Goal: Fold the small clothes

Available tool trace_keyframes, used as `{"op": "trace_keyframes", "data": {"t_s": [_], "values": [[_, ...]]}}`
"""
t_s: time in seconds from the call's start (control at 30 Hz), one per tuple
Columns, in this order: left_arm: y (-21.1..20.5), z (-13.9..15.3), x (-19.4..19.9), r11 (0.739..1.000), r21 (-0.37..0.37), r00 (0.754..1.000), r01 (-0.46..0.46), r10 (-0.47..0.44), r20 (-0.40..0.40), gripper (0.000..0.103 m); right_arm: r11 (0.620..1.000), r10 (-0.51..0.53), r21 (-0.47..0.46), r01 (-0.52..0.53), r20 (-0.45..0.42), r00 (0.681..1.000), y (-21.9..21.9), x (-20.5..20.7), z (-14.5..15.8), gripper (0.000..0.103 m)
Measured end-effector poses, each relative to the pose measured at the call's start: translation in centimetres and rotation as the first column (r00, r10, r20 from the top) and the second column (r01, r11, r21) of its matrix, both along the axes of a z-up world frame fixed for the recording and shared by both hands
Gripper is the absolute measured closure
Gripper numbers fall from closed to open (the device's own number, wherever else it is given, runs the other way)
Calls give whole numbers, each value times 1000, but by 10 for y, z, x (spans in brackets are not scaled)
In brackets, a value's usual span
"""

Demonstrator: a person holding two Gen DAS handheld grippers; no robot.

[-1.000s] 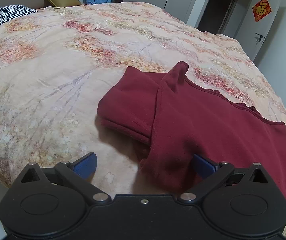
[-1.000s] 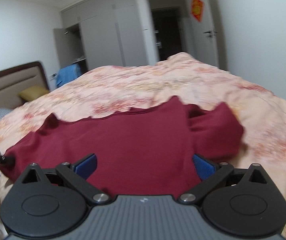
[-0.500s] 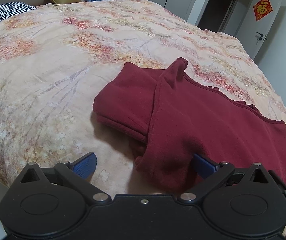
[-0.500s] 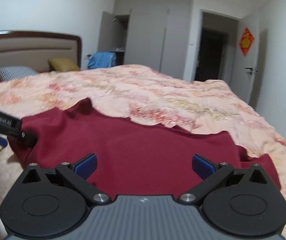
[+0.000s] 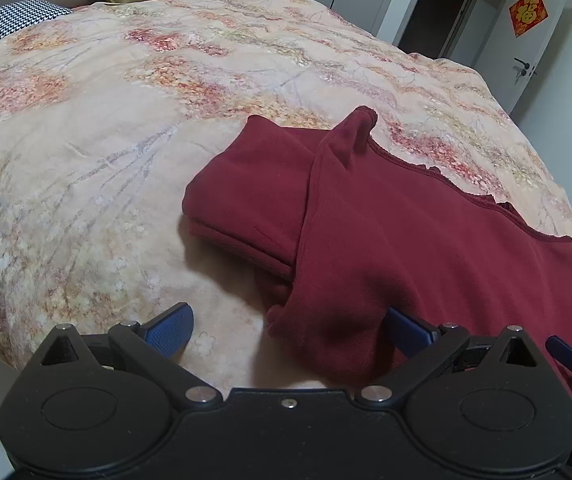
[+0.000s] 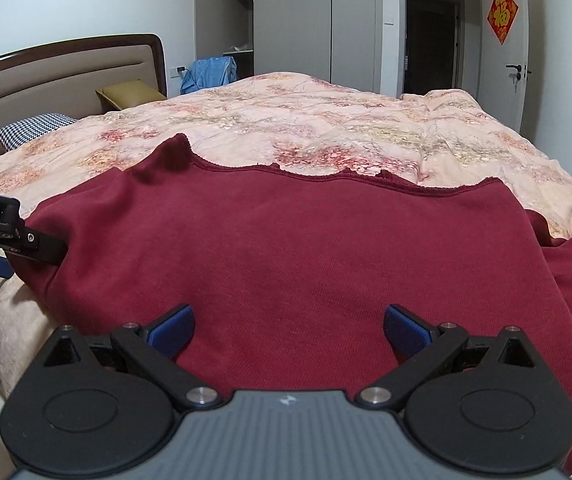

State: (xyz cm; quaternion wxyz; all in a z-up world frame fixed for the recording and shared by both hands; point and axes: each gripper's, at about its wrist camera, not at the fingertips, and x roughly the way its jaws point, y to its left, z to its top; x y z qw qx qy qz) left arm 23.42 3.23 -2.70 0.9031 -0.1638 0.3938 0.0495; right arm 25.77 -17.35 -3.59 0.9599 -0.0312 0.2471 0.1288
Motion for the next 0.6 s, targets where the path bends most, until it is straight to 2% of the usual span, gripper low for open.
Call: {"op": "trace_keyframes", "data": {"t_s": [0.6], "values": [[-2, -4, 0, 1000, 12, 1000, 7, -7, -3, 1, 1000, -4, 11, 4, -2, 1000, 0, 1, 0, 0]]}}
